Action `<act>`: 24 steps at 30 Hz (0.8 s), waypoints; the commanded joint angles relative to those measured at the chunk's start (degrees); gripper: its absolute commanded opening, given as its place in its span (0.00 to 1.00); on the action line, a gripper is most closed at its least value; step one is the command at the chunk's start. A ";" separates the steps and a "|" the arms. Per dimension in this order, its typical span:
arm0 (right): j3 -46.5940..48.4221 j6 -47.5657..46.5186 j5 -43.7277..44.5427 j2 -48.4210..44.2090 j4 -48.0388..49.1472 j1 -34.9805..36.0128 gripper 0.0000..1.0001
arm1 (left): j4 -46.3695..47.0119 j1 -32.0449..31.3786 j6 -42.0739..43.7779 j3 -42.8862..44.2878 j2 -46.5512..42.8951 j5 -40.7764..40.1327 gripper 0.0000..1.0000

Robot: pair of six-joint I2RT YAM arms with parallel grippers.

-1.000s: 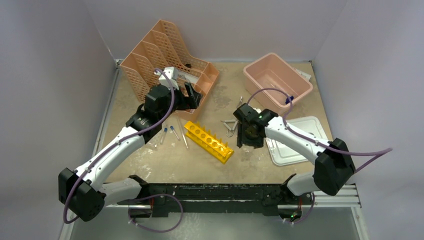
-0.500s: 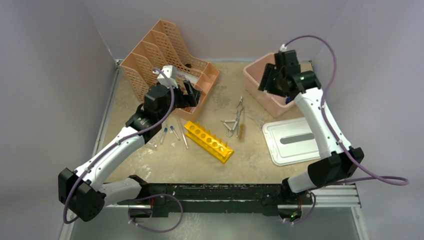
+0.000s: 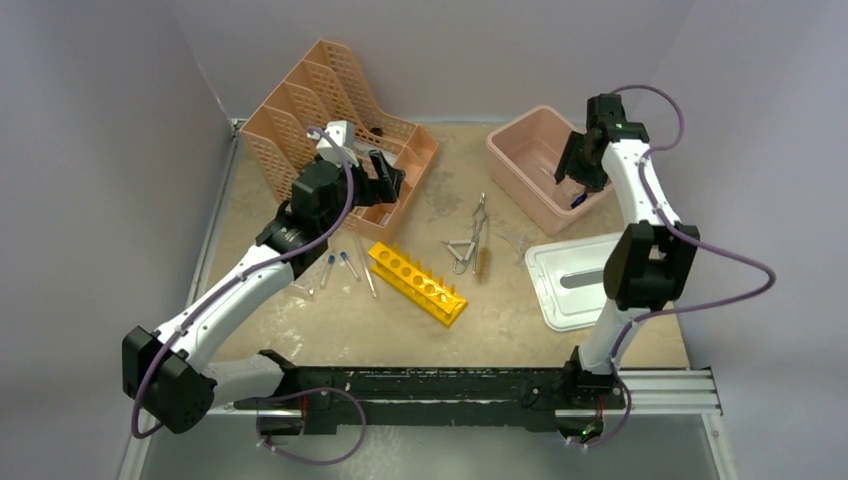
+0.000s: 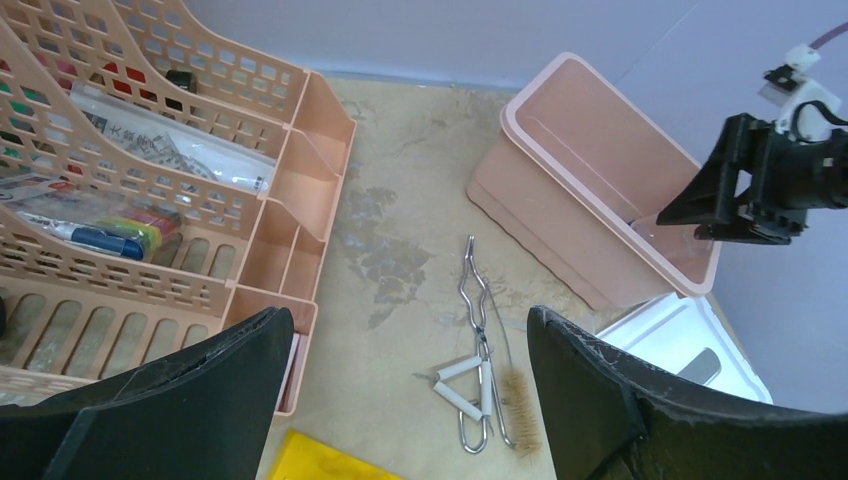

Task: Organize the chemistry lab equipment

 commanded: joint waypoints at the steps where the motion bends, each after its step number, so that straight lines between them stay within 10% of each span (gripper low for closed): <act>1: 7.00 -5.94 0.98 5.28 -3.28 0.23 0.43 | 1.63 0.02 1.77 3.93 1.25 -1.05 0.86; 24: 7.89 -8.78 -2.39 19.38 -2.52 -0.88 0.48 | 1.47 -0.02 4.65 6.47 5.85 -1.24 0.87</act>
